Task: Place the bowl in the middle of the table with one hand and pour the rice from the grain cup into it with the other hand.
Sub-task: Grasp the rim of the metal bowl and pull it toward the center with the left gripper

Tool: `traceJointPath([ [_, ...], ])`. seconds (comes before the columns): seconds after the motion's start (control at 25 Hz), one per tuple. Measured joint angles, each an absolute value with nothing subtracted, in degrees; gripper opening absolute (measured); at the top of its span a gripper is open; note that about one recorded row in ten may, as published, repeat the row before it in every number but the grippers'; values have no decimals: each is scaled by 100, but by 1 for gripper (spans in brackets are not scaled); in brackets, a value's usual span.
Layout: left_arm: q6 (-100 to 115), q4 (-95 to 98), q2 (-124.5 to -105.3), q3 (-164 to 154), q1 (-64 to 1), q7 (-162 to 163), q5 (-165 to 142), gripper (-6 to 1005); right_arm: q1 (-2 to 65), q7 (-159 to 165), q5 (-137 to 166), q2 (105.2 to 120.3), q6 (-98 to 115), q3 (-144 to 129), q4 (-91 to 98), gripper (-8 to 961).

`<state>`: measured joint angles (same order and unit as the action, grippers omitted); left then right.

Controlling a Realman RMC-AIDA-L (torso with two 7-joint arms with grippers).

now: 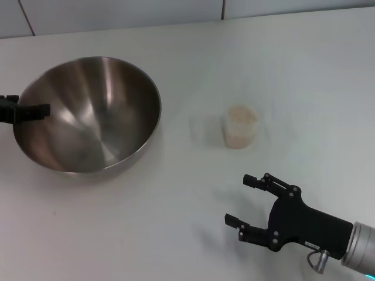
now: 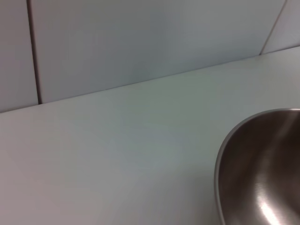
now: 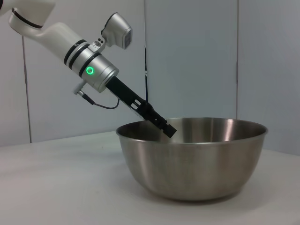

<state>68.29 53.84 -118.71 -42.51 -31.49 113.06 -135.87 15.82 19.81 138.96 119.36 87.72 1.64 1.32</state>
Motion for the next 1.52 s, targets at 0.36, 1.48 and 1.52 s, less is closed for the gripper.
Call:
traceJointPath([
  [0.36,6888,5404,-11831,-4605,-3160,11383,-13638,728,1582,1964,13895,11935,8797,165,131,837],
  [1.48,7919,4891,-11415,-4177,-3935,12066,-13660,41,1606,1959,13896,11935,8832,169,132,836],
  [1.52,8004,4884,-11422,-4124,-3988,12039,-13649,40,1606,1959,13896,11935,8832,169,132,836],
])
